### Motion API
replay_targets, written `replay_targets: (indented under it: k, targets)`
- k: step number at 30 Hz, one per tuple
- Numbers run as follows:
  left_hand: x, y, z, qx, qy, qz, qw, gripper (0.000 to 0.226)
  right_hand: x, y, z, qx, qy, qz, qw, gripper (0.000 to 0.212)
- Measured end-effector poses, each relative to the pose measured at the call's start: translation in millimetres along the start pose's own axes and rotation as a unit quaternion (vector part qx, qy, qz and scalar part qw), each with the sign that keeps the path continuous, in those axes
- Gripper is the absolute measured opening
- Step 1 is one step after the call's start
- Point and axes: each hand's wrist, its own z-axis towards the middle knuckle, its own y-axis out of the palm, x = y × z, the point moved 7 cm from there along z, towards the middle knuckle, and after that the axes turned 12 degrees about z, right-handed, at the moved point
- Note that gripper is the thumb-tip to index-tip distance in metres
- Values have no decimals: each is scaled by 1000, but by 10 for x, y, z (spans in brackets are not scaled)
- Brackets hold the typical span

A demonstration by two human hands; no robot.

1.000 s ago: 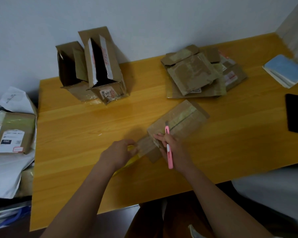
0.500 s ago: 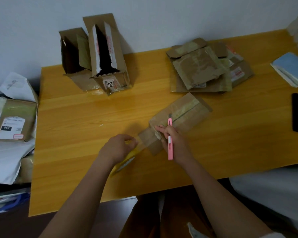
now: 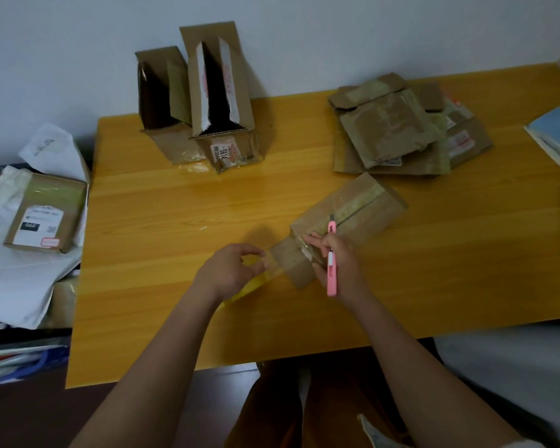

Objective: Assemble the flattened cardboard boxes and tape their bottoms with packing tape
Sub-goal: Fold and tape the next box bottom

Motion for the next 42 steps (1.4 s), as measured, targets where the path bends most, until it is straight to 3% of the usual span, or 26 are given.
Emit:
replay_targets:
  k: [2,3,5,8,11,15,18,22,26,35,42]
  targets:
    - [14,10,-8,-13,-1,16,1000,26,-26,30,5,1,1,61,998,21]
    - [26,16,-8,-18,-3,31,999,23,-16,70,5,-7,63,112,992,24]
    - [39,44,-6,-22,-3,53,998,18,51,-4,-4,13,44,75,996,36]
    - [28,159,2,-18,-12,6,1000,14,-101,-9,-9,12,-78,-63,995,33]
    - [3,258,-29,6,-26,-19,999,15,-111,-48,-11,31,-61,-80,994,24]
    - [-6,244,-64,18,-12,5,1000,16,-242,-77,-102,14,-93,35,995,26]
    - [-2,228,-82,31,-3,6,999,16,-433,-147,-166,35,-121,71,989,15]
    - [26,221,-98,46,-9,21,999,14,-469,-67,-202,-1,-111,96,989,21]
    - [22,224,-75,49,-18,23,998,13,-366,51,-173,-50,-102,32,993,23]
    - [-38,248,-51,40,-39,-15,998,22,-284,49,-103,-106,-136,7,985,19]
    - [-29,228,-61,54,-44,-13,997,20,-171,112,-60,-162,-173,-132,963,18]
